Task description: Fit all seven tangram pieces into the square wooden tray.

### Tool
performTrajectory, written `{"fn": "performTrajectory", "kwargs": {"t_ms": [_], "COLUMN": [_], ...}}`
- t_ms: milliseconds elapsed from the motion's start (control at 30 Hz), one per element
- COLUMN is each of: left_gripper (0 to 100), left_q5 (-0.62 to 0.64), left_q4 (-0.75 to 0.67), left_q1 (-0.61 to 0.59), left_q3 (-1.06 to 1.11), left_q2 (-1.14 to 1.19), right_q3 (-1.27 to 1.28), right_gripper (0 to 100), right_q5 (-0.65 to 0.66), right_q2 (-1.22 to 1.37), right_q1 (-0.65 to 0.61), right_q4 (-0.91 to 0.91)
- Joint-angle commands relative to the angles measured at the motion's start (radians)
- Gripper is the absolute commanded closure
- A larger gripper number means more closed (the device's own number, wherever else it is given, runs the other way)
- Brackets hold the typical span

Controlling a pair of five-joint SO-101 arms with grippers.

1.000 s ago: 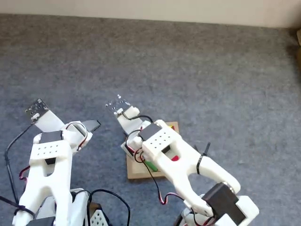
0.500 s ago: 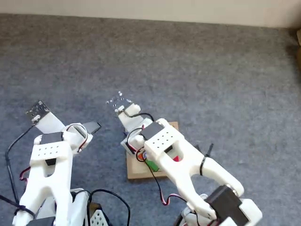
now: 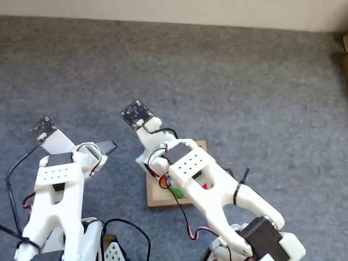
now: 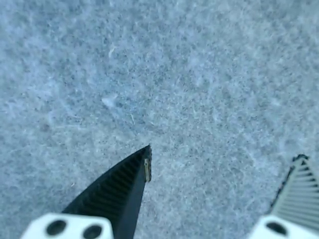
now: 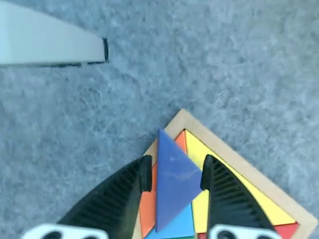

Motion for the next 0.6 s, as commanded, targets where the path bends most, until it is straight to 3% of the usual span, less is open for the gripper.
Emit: {"fn": "performTrajectory", "kwargs": {"t_ms": [0,233,400,567], "left_gripper": [60,60,60,60], "left_q5": [-0.005,-0.005,-0.005,-0.003], "left_q4": [-0.015,-0.015,-0.015,-0.015], "left_q1": [-0.015,-0.015,-0.015,-0.015], "left_q3": [-0.005,-0.004,-0.004,-0.004], "left_q2": [-0.019,-0.019,-0.019,-0.019], "right_q3": [-0.001,-0.008,-0.002,-0.001], "right_gripper": [82.8,82.8,82.8,82.8], "right_q5": [-0.002,0.005,0.127,0.129], "right_q2": [0.028,0.056,0.056,0.056], "right_q1": [-0.033,-0.033,-0.041,-0.097], "right_q4": [-0.015,0.143,0.213,0.251]}}
